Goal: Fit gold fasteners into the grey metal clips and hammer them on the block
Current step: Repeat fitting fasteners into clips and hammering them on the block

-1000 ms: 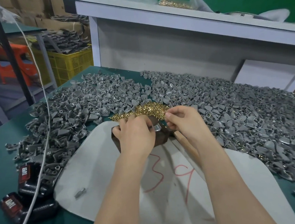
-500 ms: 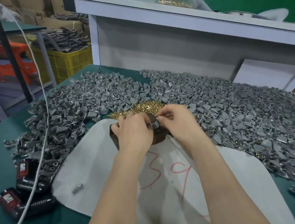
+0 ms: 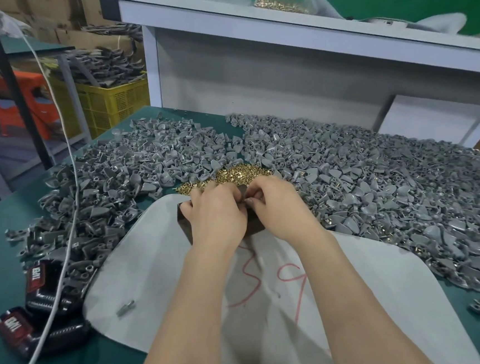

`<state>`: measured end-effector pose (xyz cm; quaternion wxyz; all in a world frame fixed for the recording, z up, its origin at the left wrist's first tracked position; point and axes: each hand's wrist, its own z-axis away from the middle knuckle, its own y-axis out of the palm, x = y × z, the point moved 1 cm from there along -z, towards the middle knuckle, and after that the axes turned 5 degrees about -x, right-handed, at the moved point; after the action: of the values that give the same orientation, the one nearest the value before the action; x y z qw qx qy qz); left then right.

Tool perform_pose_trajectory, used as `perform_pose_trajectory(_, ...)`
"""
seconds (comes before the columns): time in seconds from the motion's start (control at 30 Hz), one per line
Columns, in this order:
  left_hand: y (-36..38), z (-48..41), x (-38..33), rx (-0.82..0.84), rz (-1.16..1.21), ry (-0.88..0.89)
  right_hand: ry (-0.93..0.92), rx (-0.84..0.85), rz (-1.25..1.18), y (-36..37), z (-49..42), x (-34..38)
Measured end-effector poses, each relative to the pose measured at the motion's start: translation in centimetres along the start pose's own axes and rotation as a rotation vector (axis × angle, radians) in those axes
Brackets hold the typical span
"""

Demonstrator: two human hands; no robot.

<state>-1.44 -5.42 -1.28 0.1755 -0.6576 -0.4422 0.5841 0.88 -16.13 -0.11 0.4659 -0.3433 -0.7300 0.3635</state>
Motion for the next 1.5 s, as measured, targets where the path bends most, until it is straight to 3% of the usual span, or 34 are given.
perform_pose_trajectory(0.27,0.2,-0.1,0.1,-0.023,-0.017,-0.01,0.029,-0.097,-0.102,0.3,-0.1,-0.6)
perform_pose_trajectory(0.8,0.1,-0.2,-0.2,-0.034,-0.066,0.041,-0.069,-0.045,0.263,0.6,-0.4,0.9)
perform_pose_trajectory(1.1,0.2,-0.1,0.0,-0.039,-0.094,0.025,-0.044,-0.033,0.321,0.1,-0.3,1.4)
perform_pose_trajectory(1.3,0.2,-0.3,-0.2,-0.024,-0.122,0.024,-0.173,-0.014,0.52,0.0,-0.6,2.9)
perform_pose_trajectory(1.5,0.3,-0.3,0.0,-0.029,-0.106,0.04,-0.124,0.006,0.407,0.0,-0.7,1.9)
